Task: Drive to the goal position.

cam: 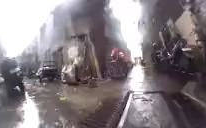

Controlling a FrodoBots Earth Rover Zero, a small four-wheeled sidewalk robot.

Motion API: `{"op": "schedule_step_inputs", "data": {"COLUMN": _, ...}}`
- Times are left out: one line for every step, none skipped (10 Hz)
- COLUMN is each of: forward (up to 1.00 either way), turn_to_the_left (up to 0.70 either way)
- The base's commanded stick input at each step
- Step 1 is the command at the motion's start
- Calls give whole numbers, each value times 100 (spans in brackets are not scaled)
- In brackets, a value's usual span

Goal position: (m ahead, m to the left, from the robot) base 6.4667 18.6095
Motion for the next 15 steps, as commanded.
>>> {"op": "schedule_step_inputs", "data": {"forward": 99, "turn_to_the_left": 0}}
{"op": "schedule_step_inputs", "data": {"forward": 99, "turn_to_the_left": 0}}
{"op": "schedule_step_inputs", "data": {"forward": 99, "turn_to_the_left": 0}}
{"op": "schedule_step_inputs", "data": {"forward": 99, "turn_to_the_left": 6}}
{"op": "schedule_step_inputs", "data": {"forward": 99, "turn_to_the_left": 40}}
{"op": "schedule_step_inputs", "data": {"forward": 70, "turn_to_the_left": 58}}
{"op": "schedule_step_inputs", "data": {"forward": 0, "turn_to_the_left": 100}}
{"op": "schedule_step_inputs", "data": {"forward": 0, "turn_to_the_left": 100}}
{"op": "schedule_step_inputs", "data": {"forward": 0, "turn_to_the_left": 100}}
{"op": "schedule_step_inputs", "data": {"forward": 0, "turn_to_the_left": 100}}
{"op": "schedule_step_inputs", "data": {"forward": 0, "turn_to_the_left": 74}}
{"op": "schedule_step_inputs", "data": {"forward": 0, "turn_to_the_left": 0}}
{"op": "schedule_step_inputs", "data": {"forward": 0, "turn_to_the_left": 0}}
{"op": "schedule_step_inputs", "data": {"forward": 0, "turn_to_the_left": 0}}
{"op": "schedule_step_inputs", "data": {"forward": 0, "turn_to_the_left": 0}}
